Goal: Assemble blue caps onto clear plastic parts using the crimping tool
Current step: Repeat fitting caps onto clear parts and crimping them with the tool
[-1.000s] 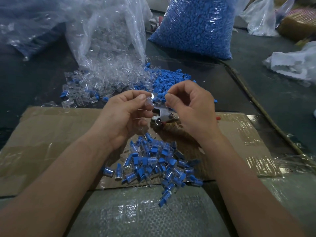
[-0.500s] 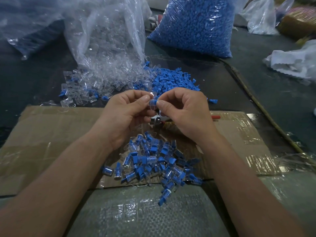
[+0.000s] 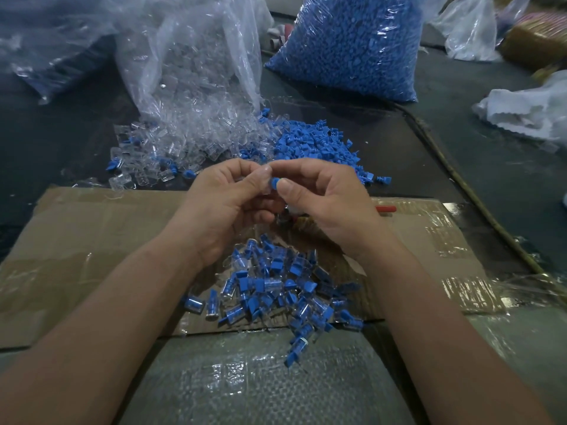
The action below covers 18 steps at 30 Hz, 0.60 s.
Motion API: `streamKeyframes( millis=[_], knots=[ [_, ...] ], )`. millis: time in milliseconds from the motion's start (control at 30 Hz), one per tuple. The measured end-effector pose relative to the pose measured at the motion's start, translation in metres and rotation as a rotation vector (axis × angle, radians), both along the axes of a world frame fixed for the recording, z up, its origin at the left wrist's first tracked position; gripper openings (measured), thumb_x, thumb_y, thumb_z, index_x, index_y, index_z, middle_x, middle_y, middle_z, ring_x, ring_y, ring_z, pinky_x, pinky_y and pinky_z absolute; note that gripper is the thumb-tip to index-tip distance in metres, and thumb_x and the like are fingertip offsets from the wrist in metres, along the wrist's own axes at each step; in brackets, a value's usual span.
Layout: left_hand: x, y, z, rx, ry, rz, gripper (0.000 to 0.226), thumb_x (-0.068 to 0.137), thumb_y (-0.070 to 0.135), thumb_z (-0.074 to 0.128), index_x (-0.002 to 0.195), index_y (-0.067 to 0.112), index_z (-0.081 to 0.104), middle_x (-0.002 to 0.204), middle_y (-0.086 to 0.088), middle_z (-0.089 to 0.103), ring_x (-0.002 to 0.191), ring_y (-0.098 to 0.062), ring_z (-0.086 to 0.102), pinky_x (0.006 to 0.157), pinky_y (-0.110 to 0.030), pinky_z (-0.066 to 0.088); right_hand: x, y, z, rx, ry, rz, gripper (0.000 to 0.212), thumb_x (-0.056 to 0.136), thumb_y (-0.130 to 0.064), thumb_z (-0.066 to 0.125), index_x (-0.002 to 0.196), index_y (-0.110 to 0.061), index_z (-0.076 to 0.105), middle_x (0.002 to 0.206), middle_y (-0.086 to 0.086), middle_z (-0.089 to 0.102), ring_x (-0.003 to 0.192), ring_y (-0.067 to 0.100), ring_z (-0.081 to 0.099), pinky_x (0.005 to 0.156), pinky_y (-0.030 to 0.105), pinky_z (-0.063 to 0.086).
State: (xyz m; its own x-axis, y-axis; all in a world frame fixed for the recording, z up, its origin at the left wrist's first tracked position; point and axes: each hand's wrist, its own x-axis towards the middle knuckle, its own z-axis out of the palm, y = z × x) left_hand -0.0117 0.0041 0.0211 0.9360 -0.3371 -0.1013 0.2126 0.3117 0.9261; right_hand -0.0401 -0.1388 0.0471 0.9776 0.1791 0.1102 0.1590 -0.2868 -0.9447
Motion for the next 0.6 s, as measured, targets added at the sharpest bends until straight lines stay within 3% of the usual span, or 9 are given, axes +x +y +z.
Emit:
streamKeyframes(
  millis=[133, 233, 300, 433, 500, 600],
  knots=[
    [-0.0013, -0.0002, 0.0002, 0.127, -0.053, 0.045, 0.014, 0.075, 0.026, 0.058, 0.080, 0.012, 0.055, 0.052, -0.002, 0.062, 0.042, -0.010, 0.057, 0.038, -0.017, 0.044, 0.0012, 0.0002, -0.0011, 0.049, 0.002, -0.010, 0.021, 0.085, 0.000, 0.058, 0.098, -0.016, 0.063, 0.087, 0.001, 0.067, 0.082, 0.009, 0.064, 0.081, 0.021, 0.052],
    [-0.0006, 0.0024, 0.0023, 0.110, -0.072, 0.090, 0.009, 0.086, 0.015, 0.055, 0.081, 0.011, 0.061, 0.058, 0.000, 0.064, 0.048, -0.011, 0.058, 0.043, -0.018, 0.047, 0.0038, -0.0006, -0.0025, 0.073, 0.037, -0.046, 0.016, 0.085, -0.002, 0.059, 0.090, -0.017, 0.060, 0.083, 0.002, 0.068, 0.079, 0.013, 0.067, 0.080, 0.028, 0.054],
    [-0.0023, 0.0045, 0.0052, 0.106, -0.113, 0.059, 0.006, 0.079, 0.013, 0.061, 0.081, 0.011, 0.065, 0.064, -0.002, 0.067, 0.053, -0.012, 0.061, 0.048, -0.019, 0.050, 0.0048, -0.0015, -0.0036, 0.075, 0.044, -0.060, 0.014, 0.085, -0.003, 0.059, 0.089, -0.017, 0.058, 0.079, 0.003, 0.069, 0.075, 0.013, 0.068, 0.078, 0.031, 0.055],
    [-0.0066, 0.0044, 0.0066, 0.192, -0.191, 0.054, 0.019, 0.060, 0.016, 0.068, 0.078, 0.012, 0.067, 0.063, -0.002, 0.069, 0.053, -0.011, 0.063, 0.052, -0.020, 0.053, 0.0052, -0.0022, -0.0053, 0.025, 0.037, -0.063, 0.015, 0.084, -0.006, 0.062, 0.086, -0.019, 0.055, 0.077, 0.006, 0.069, 0.078, 0.024, 0.068, 0.082, 0.047, 0.053],
    [-0.0065, 0.0045, 0.0069, 0.194, -0.180, 0.081, 0.016, 0.057, 0.016, 0.070, 0.072, 0.013, 0.067, 0.061, -0.003, 0.068, 0.050, -0.011, 0.062, 0.050, -0.020, 0.053, 0.0048, -0.0021, -0.0058, -0.024, 0.008, -0.043, 0.015, 0.083, -0.010, 0.064, 0.085, -0.022, 0.055, 0.078, 0.000, 0.069, 0.077, 0.015, 0.068, 0.080, 0.041, 0.055],
    [-0.0048, 0.0056, 0.0070, 0.187, -0.145, 0.095, 0.008, 0.060, 0.010, 0.070, 0.067, 0.014, 0.067, 0.058, -0.003, 0.066, 0.047, -0.012, 0.059, 0.046, -0.019, 0.049, 0.0036, -0.0024, -0.0059, -0.072, -0.081, -0.014, 0.022, 0.078, -0.013, 0.069, 0.087, -0.030, 0.058, 0.083, -0.009, 0.068, 0.080, 0.004, 0.066, 0.075, 0.021, 0.054]
  ],
)
